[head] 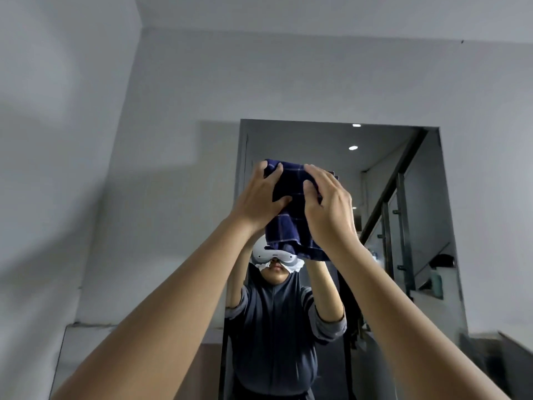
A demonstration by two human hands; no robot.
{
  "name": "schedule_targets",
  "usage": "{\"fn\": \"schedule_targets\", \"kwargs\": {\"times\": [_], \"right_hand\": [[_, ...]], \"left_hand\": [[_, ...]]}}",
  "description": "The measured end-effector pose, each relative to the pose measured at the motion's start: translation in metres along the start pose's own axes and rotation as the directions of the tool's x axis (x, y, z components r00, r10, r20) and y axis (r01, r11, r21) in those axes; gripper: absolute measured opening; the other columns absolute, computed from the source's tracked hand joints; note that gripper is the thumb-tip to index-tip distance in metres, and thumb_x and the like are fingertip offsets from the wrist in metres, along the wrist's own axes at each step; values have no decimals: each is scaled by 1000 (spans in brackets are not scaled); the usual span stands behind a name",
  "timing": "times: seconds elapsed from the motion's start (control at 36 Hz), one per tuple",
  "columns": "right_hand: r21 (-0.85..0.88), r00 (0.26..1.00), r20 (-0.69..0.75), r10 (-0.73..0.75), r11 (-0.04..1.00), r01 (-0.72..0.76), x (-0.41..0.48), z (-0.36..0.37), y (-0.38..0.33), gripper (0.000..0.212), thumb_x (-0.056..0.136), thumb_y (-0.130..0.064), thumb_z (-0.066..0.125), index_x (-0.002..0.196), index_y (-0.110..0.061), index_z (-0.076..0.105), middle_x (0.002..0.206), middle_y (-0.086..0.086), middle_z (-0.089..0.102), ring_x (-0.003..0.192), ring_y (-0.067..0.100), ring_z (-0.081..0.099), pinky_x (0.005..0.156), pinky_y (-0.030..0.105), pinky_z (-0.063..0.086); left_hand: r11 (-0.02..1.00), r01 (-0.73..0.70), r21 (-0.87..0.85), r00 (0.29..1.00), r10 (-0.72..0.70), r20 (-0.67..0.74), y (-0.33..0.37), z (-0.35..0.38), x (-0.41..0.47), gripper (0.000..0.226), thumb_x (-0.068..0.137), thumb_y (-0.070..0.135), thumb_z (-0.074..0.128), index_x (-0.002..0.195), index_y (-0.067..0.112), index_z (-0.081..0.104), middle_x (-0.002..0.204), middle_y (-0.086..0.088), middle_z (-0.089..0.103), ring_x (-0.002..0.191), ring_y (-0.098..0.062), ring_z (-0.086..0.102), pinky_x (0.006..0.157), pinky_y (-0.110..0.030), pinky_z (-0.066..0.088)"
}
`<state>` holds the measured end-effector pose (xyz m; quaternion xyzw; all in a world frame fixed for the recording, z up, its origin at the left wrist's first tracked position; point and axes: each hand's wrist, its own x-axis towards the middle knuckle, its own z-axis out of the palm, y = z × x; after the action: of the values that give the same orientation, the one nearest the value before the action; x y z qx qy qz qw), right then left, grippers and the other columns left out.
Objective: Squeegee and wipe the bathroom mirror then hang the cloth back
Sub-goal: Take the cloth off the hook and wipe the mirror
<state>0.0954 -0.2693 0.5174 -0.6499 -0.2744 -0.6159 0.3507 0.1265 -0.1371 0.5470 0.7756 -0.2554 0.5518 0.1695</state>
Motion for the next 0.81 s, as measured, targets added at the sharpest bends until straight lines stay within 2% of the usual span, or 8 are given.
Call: {"fn": "schedule_targets", "kwargs": {"times": [0.08, 0.19, 0.25, 0.36, 0.47, 0.64, 0.72, 0.81], "right_hand": [[22, 960, 242, 141, 988, -150, 5, 16, 13, 49, 101, -26, 30, 148, -15, 21, 157, -1, 15, 144, 9, 9, 112, 20, 7], [-91, 935, 335, 119, 991, -93, 6, 29, 27, 54, 101, -32, 21, 149, -18, 1, 158, -3, -8, 143, 6, -11, 113, 24, -8], [-171, 934, 335, 123, 983, -68, 7, 33, 30, 56, 100, -36, 19, 149, -20, -3, 157, -4, -13, 143, 7, -14, 111, 24, -12], [-289, 940, 312, 137, 956, -43, 13, 34, 32, 59, 99, -43, 15, 148, -21, -9, 156, -4, -18, 142, 8, -18, 113, 27, -14], [-374, 956, 256, 145, 926, -40, 26, 32, 34, 65, 97, -51, 14, 147, -19, -12, 156, -1, -18, 143, 11, -18, 114, 30, -14], [-468, 977, 149, 151, 881, -65, 54, 48, 23, 79, 91, -62, 16, 147, -13, -12, 157, 7, -17, 144, 19, -16, 116, 38, -13], [-508, 976, 209, 61, 860, 55, 66, 64, 11, 81, 90, -65, 16, 147, -15, -13, 156, 11, -16, 144, 24, -16, 115, 41, -13], [-543, 919, 376, -117, 776, 321, 74, 73, 3, 80, 89, -65, 18, 148, -18, -10, 157, 12, -13, 144, 26, -13, 117, 44, -8]], "left_hand": [[1000, -17, 5, 1000, 17, 10, -1, -6, -1, 66, 88, 26, 59, 143, 11, 26, 146, -10, 24, 129, -25, 35, 98, -28, 32], [999, -45, -8, 999, 45, -16, -6, -7, -12, 67, 90, 36, 53, 146, 18, 20, 147, -7, 23, 133, -22, 32, 100, -31, 34], [1000, -27, -8, 999, 26, -37, -11, -2, -23, 67, 93, 43, 44, 147, 25, 9, 154, -5, 13, 140, -18, 18, 105, -33, 30], [997, 37, -63, 998, -40, -44, -28, 16, -55, 66, 95, 51, 26, 147, 24, -5, 156, 5, -9, 139, -2, -15, 116, -27, 2], [997, -34, 71, 999, 32, 30, -44, 27, -82, 63, 98, 48, 23, 146, 19, -6, 153, 7, -18, 139, -2, -19, 116, -25, -1], [994, -36, 99, 999, 35, 8, -44, 29, -97, 65, 97, 41, 33, 146, 15, -1, 153, 4, -15, 141, -7, -14, 110, -16, -4], [993, -21, 117, 1000, 21, -5, -43, 32, -102, 67, 96, 41, 35, 146, 13, 1, 151, 6, -17, 141, -7, -13, 108, -15, -6], [992, -22, 128, 1000, 22, 1, -42, 34, -106, 68, 96, 41, 34, 146, 11, -1, 150, 4, -19, 140, -7, -15, 106, -14, -11]]}}
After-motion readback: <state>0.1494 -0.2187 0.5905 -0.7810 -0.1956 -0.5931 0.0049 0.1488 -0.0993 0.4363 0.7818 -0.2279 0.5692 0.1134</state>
